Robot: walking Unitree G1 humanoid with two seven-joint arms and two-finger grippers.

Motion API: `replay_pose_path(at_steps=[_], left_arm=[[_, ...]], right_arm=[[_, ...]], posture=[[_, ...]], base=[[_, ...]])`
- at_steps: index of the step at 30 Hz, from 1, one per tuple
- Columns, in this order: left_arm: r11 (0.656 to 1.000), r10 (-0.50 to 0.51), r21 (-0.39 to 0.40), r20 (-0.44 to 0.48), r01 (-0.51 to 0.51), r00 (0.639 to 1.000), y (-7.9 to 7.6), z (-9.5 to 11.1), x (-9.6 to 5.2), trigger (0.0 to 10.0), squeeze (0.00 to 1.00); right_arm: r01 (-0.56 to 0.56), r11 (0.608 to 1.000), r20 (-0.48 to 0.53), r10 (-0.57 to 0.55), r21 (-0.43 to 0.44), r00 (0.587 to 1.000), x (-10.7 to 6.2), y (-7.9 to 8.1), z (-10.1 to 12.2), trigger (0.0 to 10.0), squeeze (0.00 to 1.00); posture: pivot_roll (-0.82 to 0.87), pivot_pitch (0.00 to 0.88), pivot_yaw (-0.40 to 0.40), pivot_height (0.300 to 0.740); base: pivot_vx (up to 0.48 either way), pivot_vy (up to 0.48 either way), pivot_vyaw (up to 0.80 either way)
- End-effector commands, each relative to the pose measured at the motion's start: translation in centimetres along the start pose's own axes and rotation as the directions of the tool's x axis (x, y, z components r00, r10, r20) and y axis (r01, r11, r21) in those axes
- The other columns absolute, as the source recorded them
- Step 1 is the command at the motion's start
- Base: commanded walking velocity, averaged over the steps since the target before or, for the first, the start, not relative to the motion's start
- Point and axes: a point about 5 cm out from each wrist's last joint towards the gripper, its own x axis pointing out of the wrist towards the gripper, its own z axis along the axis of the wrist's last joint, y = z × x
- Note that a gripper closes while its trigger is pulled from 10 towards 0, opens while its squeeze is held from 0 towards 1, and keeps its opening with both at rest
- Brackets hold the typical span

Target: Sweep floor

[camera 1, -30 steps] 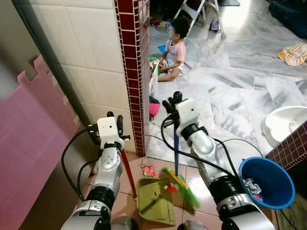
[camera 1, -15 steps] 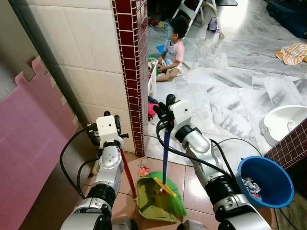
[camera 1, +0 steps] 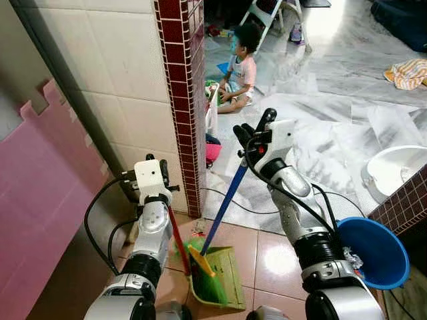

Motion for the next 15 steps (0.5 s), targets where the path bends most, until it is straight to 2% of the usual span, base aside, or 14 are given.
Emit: replay_pose_path(at_steps=[1, 2, 3, 8, 9, 15], left_arm=[[1.000, -0.023, 0.013, -0.114, 0.024, 0.993, 0.1, -2.1, -0.9, 10.0, 0.00], [0.999, -0.042, 0.005, -0.115, 0.043, 0.992, -0.1, -2.1, -0.9, 10.0, 0.00], [0.999, -0.047, 0.008, -0.113, 0.048, 0.992, -0.1, -2.1, -1.0, 10.0, 0.00], [0.996, -0.087, -0.010, -0.121, 0.086, 0.989, -0.2, -2.3, -1.2, 10.0, 0.00], [0.991, -0.131, -0.038, -0.126, 0.127, 0.983, -0.3, -2.4, -1.4, 10.0, 0.00], [0.977, -0.209, -0.057, -0.127, 0.203, 0.970, -0.7, -2.4, -2.0, 10.0, 0.00]], right_arm=[[-0.016, 0.991, 0.094, 0.029, -0.131, 0.995, 0.6, -0.2, 2.8, 10.0, 0.00], [-0.010, 0.976, 0.108, 0.034, -0.216, 0.994, 0.4, -0.7, 3.4, 10.0, 0.00], [0.002, 0.972, 0.113, 0.025, -0.234, 0.993, 0.4, -1.0, 3.5, 10.0, 0.00], [0.067, 0.962, 0.114, -0.037, -0.265, 0.993, -0.4, -2.6, 3.7, 10.0, 0.00], [0.103, 0.953, 0.085, -0.081, -0.286, 0.993, -0.9, -3.4, 3.2, 10.0, 0.00], [0.168, 0.934, 0.048, -0.161, -0.315, 0.986, -2.5, -4.2, 1.7, 10.0, 0.00]], posture=[[-0.03, 0.000, 0.052, 0.740], [-0.03, 0.000, 0.050, 0.740], [-0.03, 0.000, 0.050, 0.740], [-0.03, 0.000, 0.047, 0.740], [-0.03, 0.000, 0.047, 0.740], [-0.04, 0.000, 0.050, 0.740]], base=[[0.000, 0.000, 0.00], [0.000, 0.000, 0.00], [0.000, 0.000, 0.00], [0.000, 0.000, 0.00], [0.000, 0.000, 0.00], [0.000, 0.000, 0.00]])
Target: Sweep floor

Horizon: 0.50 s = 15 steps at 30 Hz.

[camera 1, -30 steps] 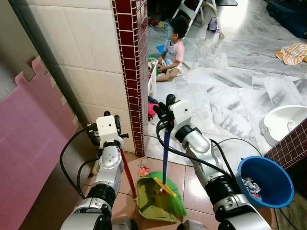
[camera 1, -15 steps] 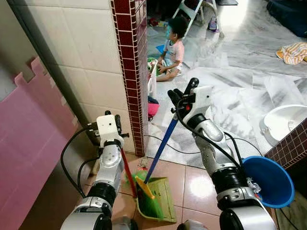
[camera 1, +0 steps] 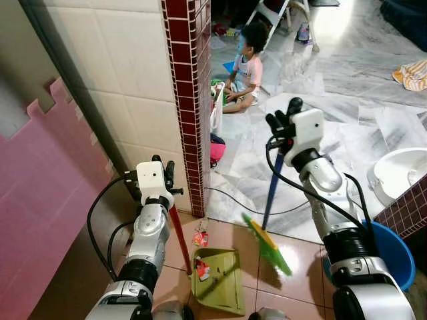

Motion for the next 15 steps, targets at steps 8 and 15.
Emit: replay_pose_path(at_steps=[8, 15], left_arm=[[0.992, -0.123, 0.013, -0.061, 0.124, 0.991, -1.0, -1.4, -1.7, 10.0, 0.00], [0.984, -0.180, -0.006, -0.062, 0.180, 0.982, -0.9, -1.0, -2.6, 10.0, 0.00]], right_arm=[[0.172, 0.985, -0.047, -0.173, -0.010, 0.984, -2.1, 0.7, -1.8, 10.0, 0.00], [0.222, 0.975, -0.062, -0.221, 0.015, 0.973, -2.9, 1.8, -2.4, 10.0, 0.00]], posture=[[-0.04, 0.000, 0.063, 0.740], [-0.04, 0.000, 0.073, 0.740]], base=[[0.000, 0.000, 0.00], [0.000, 0.000, -0.69]])
